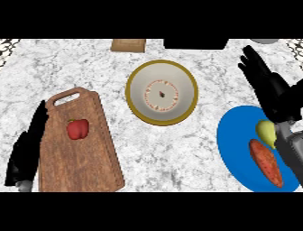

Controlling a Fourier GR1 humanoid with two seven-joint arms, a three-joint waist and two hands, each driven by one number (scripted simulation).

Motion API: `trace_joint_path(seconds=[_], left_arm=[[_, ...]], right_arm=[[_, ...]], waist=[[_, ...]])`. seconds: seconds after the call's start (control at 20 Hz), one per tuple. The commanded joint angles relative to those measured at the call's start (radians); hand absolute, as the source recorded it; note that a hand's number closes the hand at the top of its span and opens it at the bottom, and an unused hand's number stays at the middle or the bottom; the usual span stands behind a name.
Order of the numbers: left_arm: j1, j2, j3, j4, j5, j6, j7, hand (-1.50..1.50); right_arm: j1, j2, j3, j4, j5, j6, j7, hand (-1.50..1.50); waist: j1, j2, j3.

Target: Pick the lemon from the plate and place it in the bowl

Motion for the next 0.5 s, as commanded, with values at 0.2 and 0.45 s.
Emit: trace_joint_path(seconds=[0.2, 0.45], left_arm=[[-0.086, -0.086, 0.103, -0.122, 0.228, -0.113, -0.104, 0.00], [-0.065, -0.091, 0.149, -0.138, 0.354, -0.210, -0.117, 0.00]], right_arm=[[0.168, -0.014, -0.223, -0.083, -0.082, 0.070, -0.387, -1.50], [0.328, -0.021, -0.395, 0.104, 0.020, -0.183, -0.506, -1.50]], waist=[[-0.052, 0.006, 0.027], [-0.054, 0.015, 0.026]])
